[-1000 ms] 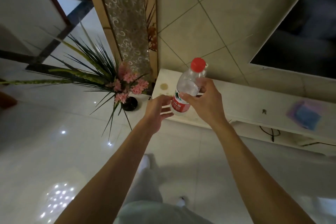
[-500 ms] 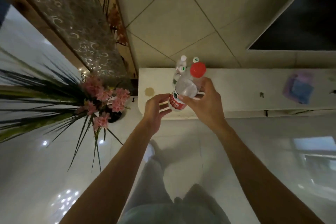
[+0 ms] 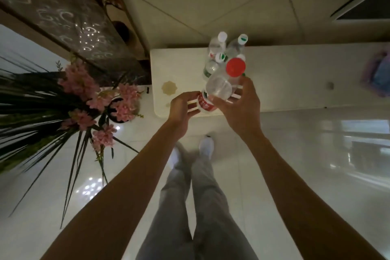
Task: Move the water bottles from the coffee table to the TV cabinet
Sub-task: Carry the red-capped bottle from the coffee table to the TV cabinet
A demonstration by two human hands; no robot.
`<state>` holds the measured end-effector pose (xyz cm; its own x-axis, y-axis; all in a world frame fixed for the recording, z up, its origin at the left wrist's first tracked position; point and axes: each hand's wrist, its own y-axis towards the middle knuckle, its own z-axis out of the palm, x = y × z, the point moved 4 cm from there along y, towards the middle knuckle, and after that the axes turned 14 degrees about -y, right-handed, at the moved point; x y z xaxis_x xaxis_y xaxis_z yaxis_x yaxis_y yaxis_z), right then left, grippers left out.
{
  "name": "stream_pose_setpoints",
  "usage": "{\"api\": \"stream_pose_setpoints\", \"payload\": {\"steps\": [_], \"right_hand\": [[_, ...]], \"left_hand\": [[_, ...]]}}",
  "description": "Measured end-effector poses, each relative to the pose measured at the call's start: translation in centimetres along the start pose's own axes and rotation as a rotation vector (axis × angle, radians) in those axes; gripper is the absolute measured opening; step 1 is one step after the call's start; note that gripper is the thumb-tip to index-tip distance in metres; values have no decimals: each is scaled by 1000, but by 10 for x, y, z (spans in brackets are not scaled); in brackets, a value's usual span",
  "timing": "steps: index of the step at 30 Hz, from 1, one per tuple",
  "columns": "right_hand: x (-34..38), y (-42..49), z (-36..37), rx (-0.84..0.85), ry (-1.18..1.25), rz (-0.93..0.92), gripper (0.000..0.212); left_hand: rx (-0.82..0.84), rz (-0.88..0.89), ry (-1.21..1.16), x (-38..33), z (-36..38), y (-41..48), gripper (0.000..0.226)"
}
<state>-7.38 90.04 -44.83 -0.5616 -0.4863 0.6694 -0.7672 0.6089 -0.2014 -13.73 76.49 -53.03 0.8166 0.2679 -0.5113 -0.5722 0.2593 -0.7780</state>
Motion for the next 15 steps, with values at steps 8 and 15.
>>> {"api": "stream_pose_setpoints", "payload": {"steps": [8, 15], "right_hand": [[-64, 41, 80, -159, 77, 44, 72], [-108, 66, 125, -321, 121, 101, 71]], "left_hand": [[-31, 21, -27, 30, -3, 116, 19], [-58, 3, 37, 64, 0, 182, 23]]}}
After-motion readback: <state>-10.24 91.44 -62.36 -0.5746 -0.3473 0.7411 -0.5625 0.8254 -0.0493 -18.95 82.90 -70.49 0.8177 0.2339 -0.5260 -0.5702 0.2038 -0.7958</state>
